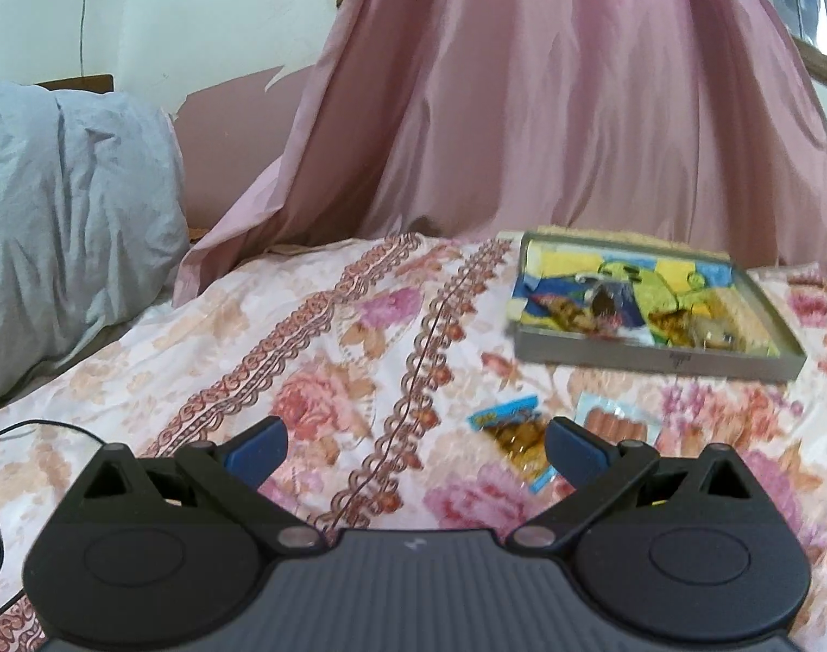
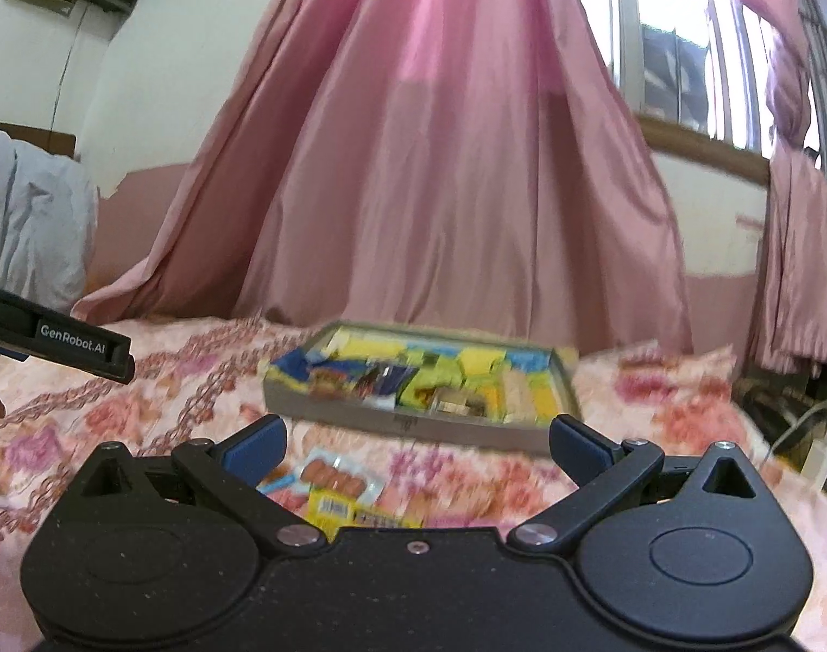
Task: Organize snacks
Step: 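Lift both grippers away and move back over the remaining snacks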
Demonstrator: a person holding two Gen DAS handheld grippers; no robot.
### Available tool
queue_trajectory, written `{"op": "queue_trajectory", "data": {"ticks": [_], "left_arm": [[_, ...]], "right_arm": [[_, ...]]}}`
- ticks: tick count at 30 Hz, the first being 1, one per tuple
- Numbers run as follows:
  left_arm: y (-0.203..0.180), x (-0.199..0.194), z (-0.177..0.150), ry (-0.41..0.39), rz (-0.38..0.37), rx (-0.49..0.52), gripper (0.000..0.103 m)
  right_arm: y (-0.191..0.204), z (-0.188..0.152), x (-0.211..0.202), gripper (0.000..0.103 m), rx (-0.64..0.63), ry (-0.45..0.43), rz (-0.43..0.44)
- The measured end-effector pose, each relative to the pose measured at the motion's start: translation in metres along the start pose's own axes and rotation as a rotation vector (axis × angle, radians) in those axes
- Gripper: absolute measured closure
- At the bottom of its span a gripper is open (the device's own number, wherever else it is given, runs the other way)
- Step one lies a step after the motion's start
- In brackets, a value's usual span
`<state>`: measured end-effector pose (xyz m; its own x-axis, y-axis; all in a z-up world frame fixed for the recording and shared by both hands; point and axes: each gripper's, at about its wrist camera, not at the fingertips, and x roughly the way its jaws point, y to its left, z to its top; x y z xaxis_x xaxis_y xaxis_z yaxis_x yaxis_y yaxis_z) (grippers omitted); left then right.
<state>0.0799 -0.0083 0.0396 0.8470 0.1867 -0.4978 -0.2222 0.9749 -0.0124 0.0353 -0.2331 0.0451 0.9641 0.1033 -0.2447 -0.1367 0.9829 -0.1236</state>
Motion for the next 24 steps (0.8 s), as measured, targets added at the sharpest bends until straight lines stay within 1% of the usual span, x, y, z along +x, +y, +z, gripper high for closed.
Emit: {"op": "queue_trajectory", "data": {"ticks": [8, 19, 24], "left_arm": [[-0.001, 0.009, -0.021, 0.048, -0.002, 0.065, 0.000], [-0.008, 0.034, -0.040, 0.122, -0.009, 0.125, 0.000], [-0.012, 0.044, -0.045, 0.160, -0.015, 0.145, 0.000]], "right_arm": [[0.009, -0.010, 0.015, 0.001, 0.000, 0.112, 0.045], [0.024, -0.024, 0.041, 0.001, -0.061, 0.236, 0.080], [0.032, -0.030, 0.052, 0.001, -0.114, 0.291, 0.102]]}}
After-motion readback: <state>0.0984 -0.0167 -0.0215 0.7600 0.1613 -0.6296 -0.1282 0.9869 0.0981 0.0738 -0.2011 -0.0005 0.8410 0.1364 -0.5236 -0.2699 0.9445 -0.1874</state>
